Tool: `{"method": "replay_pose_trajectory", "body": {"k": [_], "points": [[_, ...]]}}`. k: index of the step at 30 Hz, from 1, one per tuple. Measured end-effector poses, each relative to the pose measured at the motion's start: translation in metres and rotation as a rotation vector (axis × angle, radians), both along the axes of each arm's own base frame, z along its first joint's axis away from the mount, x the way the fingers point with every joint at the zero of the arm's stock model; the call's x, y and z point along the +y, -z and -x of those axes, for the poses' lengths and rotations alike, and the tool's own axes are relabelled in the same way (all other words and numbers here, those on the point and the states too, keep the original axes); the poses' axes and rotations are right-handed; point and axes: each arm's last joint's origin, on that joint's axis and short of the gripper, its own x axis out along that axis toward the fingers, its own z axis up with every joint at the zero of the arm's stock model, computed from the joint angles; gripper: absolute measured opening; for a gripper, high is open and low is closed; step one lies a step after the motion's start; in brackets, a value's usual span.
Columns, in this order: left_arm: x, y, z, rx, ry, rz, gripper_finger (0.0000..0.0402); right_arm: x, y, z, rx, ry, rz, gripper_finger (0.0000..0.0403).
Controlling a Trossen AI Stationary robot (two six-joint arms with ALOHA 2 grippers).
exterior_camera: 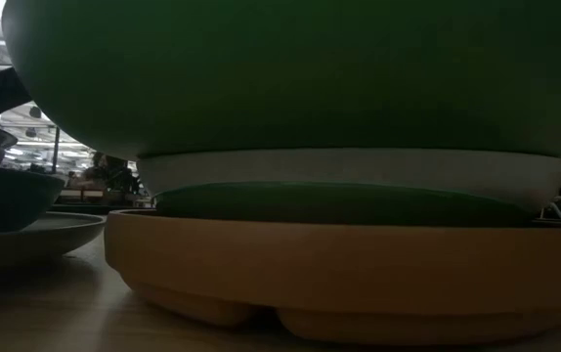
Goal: Sort dishes
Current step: Put the blue plate in the dishwasher rack
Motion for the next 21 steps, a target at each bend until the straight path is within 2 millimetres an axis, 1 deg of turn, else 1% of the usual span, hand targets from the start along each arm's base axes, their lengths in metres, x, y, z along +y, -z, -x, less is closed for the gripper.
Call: {"method": "replay_pose_trajectory", "body": {"k": [6,14,21], "points": [[0.0000,-0.0001,0.0000,-0.008,0.002,0.004,0.0021,-0.0022,0.0005,-0.0063,-0.114,-0.052,-0.025,0.0002],[0.0003,-0.0005,0.0002,-0.028,0.004,0.013,0.0021,-0.0007,0.0005,-0.0085,-0.166,-0.112,-0.072,0.0002],[0.0001,-0.0005,0.0001,0.007,0.001,-0.011,0.0021,0.0008,0.0006,-0.0101,-0.199,-0.184,-0.107,0.0002]]}}
